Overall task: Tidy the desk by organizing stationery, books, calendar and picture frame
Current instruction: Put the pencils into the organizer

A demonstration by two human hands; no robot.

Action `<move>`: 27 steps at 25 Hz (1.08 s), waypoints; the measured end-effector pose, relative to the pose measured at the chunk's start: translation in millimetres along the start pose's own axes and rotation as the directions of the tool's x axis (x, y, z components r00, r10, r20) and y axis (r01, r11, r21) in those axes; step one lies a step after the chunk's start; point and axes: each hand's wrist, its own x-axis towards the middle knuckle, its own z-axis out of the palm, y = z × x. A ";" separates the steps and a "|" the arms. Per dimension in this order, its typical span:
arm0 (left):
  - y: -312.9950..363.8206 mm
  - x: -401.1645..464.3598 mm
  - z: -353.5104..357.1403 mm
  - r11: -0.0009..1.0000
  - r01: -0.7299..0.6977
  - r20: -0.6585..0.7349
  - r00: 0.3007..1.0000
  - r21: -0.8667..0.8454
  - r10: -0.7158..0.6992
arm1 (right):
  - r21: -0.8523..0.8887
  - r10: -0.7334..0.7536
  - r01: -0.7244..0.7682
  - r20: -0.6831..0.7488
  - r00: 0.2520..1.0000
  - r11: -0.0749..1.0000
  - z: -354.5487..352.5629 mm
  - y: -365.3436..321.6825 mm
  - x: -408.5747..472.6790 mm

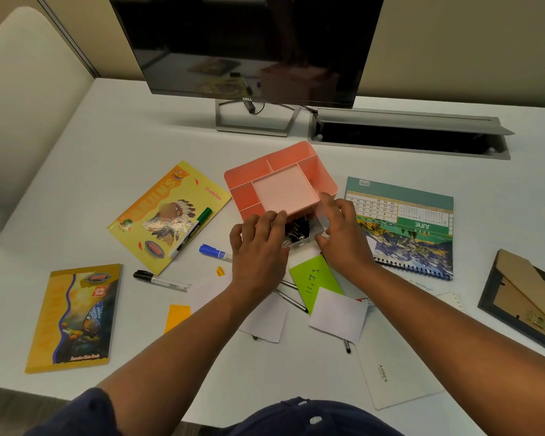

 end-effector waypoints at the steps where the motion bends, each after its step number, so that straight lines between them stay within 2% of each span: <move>1: -1.0 1.4 0.8 1.000 -0.006 -0.020 1.000 0.001 0.006 | -0.019 -0.005 0.005 -0.014 1.000 1.000 -0.7 -0.3 2.0; 6: -5.7 8.3 4.9 0.999 -0.045 -0.139 0.989 0.015 0.047 | -0.171 -0.034 0.020 -0.082 0.996 0.985 -2.5 -1.9 11.5; 13: -13.6 19.6 9.9 0.992 -0.125 -0.262 0.958 -0.007 0.119 | -0.272 -0.049 -0.018 -0.238 0.970 0.962 3.0 -2.2 24.0; 16: -16.3 23.3 11.3 0.987 -0.158 -0.277 0.949 -0.011 0.149 | -0.317 -0.036 -0.048 -0.255 0.966 0.947 7.8 -3.6 28.0; 23: -25.3 26.5 16.0 0.973 -0.226 -0.288 0.936 -0.054 0.202 | -0.218 0.003 -0.037 -0.154 0.988 0.975 7.6 -7.1 35.7; 27: -38.9 28.5 12.5 0.946 -0.315 -0.269 0.920 -0.080 0.284 | -0.180 -0.021 -0.008 -0.158 0.987 0.984 7.0 -6.5 25.2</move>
